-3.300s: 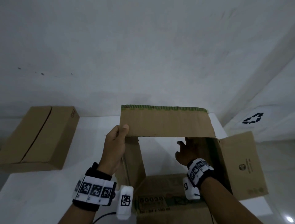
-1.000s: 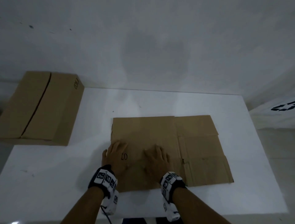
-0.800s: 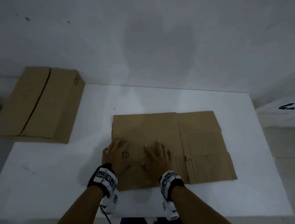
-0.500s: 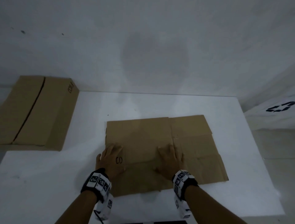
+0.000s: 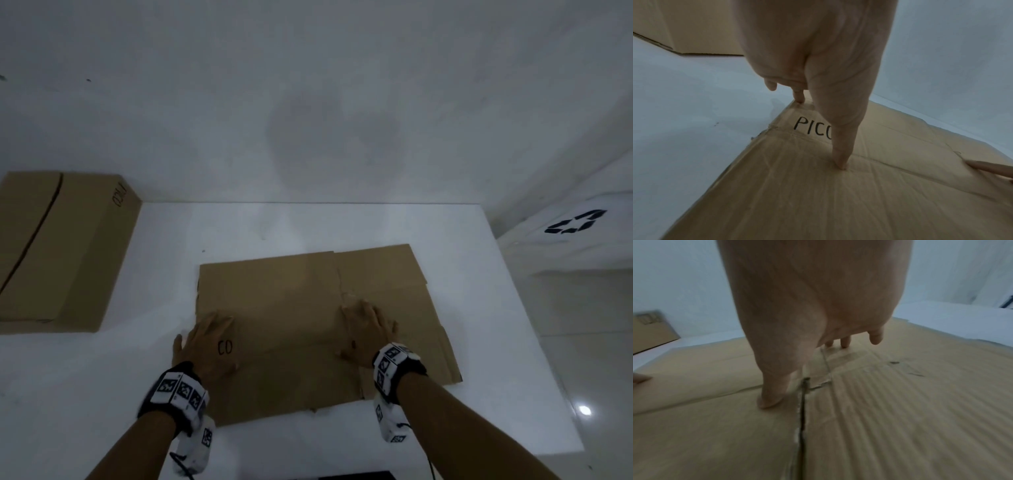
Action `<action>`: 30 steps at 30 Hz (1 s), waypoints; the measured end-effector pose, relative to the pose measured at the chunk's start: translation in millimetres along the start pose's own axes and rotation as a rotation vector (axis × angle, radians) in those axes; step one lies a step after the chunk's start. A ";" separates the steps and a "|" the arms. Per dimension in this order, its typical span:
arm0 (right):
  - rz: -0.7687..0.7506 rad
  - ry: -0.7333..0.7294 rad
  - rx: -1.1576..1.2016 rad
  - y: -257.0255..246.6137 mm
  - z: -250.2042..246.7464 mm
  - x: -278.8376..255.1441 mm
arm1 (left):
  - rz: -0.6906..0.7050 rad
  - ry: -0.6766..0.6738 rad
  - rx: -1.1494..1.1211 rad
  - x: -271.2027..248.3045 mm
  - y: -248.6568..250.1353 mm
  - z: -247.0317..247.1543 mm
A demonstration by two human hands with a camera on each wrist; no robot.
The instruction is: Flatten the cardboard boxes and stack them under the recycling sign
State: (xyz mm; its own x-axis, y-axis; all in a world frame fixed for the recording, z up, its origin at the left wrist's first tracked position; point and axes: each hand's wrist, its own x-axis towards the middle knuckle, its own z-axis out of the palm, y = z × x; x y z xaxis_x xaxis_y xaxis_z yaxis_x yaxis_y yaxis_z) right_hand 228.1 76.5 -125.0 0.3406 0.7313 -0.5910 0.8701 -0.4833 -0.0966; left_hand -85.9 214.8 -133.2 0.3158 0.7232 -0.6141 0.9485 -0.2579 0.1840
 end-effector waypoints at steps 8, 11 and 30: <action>0.057 0.024 -0.019 52.4 2.5 3.5 | -0.054 0.018 -0.080 3.6 0.9 2.4; -0.005 0.053 -0.043 58.3 -4.4 4.8 | -0.069 0.029 -0.073 3.4 3.2 9.2; 0.220 -0.060 0.075 110.5 -29.5 3.2 | -0.068 0.051 0.026 -2.3 6.8 1.5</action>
State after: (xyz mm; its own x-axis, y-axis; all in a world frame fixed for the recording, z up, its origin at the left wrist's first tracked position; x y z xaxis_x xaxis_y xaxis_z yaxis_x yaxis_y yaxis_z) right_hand 335.8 39.6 -114.0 0.4954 0.5758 -0.6504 0.7479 -0.6636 -0.0178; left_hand -80.2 210.5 -131.7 0.2525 0.7712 -0.5844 0.9670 -0.2232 0.1233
